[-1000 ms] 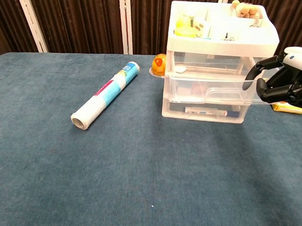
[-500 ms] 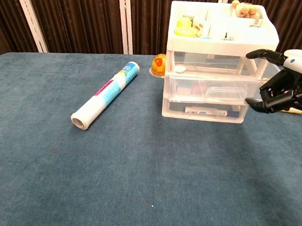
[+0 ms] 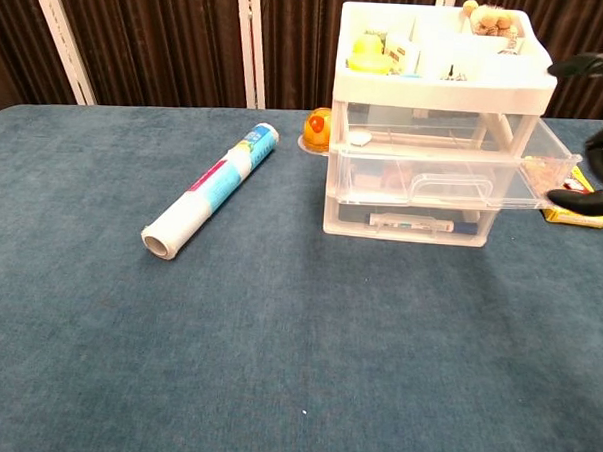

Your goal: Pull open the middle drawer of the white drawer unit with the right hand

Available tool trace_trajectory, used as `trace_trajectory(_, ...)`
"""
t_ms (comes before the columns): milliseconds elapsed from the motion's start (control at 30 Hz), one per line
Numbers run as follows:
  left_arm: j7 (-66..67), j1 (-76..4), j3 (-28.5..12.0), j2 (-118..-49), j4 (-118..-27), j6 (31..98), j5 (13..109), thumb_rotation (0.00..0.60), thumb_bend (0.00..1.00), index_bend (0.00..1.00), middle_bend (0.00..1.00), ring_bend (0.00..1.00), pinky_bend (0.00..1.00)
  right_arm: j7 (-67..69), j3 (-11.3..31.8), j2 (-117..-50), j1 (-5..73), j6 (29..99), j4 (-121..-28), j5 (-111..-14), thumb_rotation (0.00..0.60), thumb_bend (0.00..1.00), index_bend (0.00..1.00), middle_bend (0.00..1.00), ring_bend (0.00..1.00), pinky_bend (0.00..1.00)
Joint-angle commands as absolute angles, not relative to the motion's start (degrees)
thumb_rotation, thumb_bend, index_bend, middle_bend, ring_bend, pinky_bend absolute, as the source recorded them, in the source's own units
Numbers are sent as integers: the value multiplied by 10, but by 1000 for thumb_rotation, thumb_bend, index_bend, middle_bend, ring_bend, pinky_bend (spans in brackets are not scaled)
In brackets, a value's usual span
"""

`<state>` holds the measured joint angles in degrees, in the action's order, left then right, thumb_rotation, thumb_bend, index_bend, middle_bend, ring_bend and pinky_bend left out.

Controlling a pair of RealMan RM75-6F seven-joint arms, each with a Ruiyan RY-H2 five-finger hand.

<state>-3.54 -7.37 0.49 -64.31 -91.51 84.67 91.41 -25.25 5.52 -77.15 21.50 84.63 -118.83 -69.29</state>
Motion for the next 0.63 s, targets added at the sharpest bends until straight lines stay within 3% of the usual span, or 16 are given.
trace_trajectory(33, -33, -73, 5, -643, -915, 848, 915, 600, 28, 0, 0, 0, 82, -228, 5, -699, 172, 882, -1154, -785, 600, 278, 0, 751, 716, 823)
trace_trajectory(100, -31, -73, 5, -644, -914, 848, 915, 600, 27, 0, 0, 0, 82, -222, -12, -681, 155, 904, -1115, -828, 600, 279, 0, 715, 684, 805)
trace_trajectory(200, -25, -72, 5, -646, -913, 851, 916, 600, 27, 0, 0, 0, 82, -210, -32, -668, 125, 951, -1030, -892, 600, 277, 0, 512, 491, 699)
trace_trajectory(300, -19, -70, 4, -647, -913, 853, 915, 600, 28, 0, 0, 0, 81, -185, -46, -665, 103, 976, -979, -921, 600, 255, 0, 157, 135, 406)
trace_trajectory(367, -12, -70, 4, -646, -912, 853, 915, 600, 28, 0, 0, 0, 75, -166, -54, -660, 90, 983, -958, -931, 600, 226, 0, 11, 6, 178)
trace_trajectory(433, 0, -70, 5, -645, -912, 849, 912, 600, 24, 0, 0, 0, 63, -156, -59, -653, 82, 982, -944, -934, 600, 195, 0, 0, 0, 72)
trace_trajectory(500, 12, -71, 5, -644, -913, 844, 907, 600, 22, 0, 0, 0, 49, -149, -60, -652, 76, 980, -936, -934, 600, 161, 0, 0, 0, 31)
trace_trajectory(633, 21, -72, 2, -643, -916, 843, 904, 600, 22, 0, 0, 0, 41, -146, -62, -653, 64, 976, -918, -934, 600, 141, 0, 0, 0, 16)
